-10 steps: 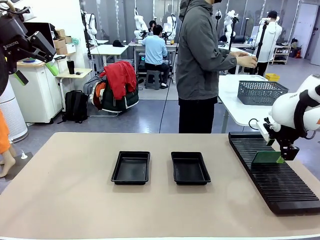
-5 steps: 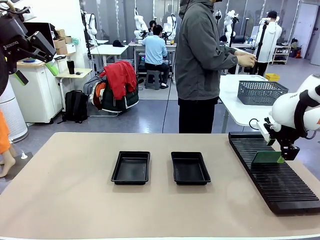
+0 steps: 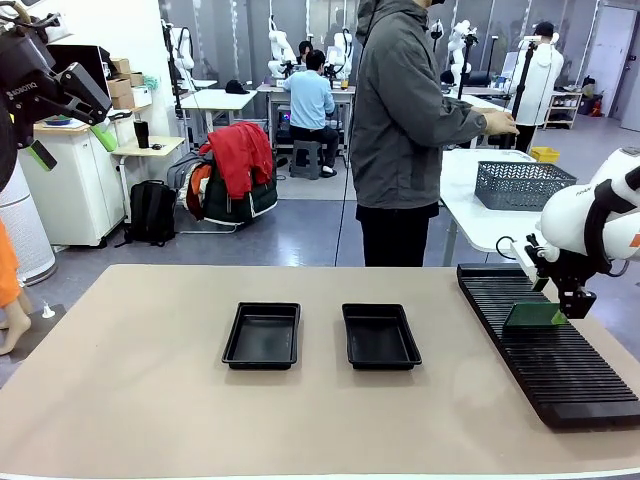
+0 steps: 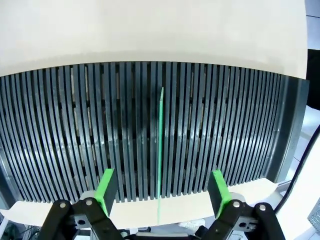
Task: Inspect and transfer BCBs to ESD trays.
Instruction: Pick up the Blank PCB from the PCB Rack and place it in the left ESD tray.
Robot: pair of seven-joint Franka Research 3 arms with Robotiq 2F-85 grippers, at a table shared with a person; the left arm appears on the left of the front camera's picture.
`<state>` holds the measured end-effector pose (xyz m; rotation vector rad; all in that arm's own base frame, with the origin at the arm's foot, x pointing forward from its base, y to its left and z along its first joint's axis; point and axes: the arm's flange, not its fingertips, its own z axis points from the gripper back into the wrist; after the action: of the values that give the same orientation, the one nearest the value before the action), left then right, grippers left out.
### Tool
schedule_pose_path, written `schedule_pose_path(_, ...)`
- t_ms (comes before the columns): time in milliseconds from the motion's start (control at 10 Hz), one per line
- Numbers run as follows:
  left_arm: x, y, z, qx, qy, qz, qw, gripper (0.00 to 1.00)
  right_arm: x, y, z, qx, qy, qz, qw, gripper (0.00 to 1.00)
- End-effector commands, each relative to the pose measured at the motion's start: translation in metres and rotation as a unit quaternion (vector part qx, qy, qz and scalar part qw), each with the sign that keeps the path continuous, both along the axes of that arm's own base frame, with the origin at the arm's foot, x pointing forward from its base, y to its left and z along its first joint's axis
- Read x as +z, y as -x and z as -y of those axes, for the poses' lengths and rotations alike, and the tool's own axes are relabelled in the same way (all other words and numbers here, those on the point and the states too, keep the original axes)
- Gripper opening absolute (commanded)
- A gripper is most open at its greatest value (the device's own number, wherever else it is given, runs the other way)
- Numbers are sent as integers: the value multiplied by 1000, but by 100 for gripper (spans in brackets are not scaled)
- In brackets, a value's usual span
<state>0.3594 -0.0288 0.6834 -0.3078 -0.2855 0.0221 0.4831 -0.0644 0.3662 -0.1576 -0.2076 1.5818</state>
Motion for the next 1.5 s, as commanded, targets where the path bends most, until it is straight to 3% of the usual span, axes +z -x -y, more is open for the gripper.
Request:
schedule_pose_path(0, 0, -1, -1, 1, 2, 1, 1000, 100, -1, -9, 4, -10, -1, -7, 1000, 89)
schedule_pose_path(200, 0, -1, -1, 1, 2, 1, 1000, 100, 0, -10, 4, -8, -3, -8, 1000, 87)
schedule_pose_path(300, 0, -1, -1, 1, 2, 1, 1000, 100, 0, -10, 5, -5, -8, -12, 1000, 76)
schedule_pose_path(400, 0, -1, -1, 1, 2, 1, 1000, 100, -2, -12, 5, -4, -9, -15, 1000, 78)
schedule_pose_path(500, 0, -1, -1, 1, 2, 1, 1000, 100, -3, -12, 5, -5, -8, -15, 1000, 67)
schedule_pose_path(600, 0, -1, -1, 1, 2, 1, 1000, 100, -4, -13, 5, -6, -8, -21, 1000, 68)
schedule_pose_path(700, 0, -1, -1, 1, 2, 1, 1000, 100, -5, -14, 6, -7, -12, -25, 1000, 58)
schedule_pose_path(800, 0, -1, -1, 1, 2, 1, 1000, 100, -6, -14, 6, -7, -13, -25, 1000, 59)
schedule_pose_path(900, 0, -1, -1, 1, 2, 1, 1000, 100, -6, -15, 6, -5, -14, -27, 1000, 49)
schedule_pose_path(1000, 0, -1, -1, 1, 2, 1, 1000, 100, -7, -15, 6, -1, -15, -27, 1000, 50)
schedule_pose_path(1100, 0, -1, -1, 1, 2, 1, 1000, 100, -7, -15, 5, -1, -16, -28, 999, 39)
schedule_pose_path(1200, 0, -1, -1, 1, 2, 1, 1000, 100, -8, -16, 5, -2, -16, -30, 999, 41)
schedule_pose_path(1300, 0, -1, -1, 1, 2, 1, 1000, 100, -9, -17, 5, -1, -18, -32, 999, 30)
schedule_pose_path(1400, 0, -1, -1, 1, 2, 1, 1000, 100, -9, -17, 5, -2, -18, -34, 999, 32)
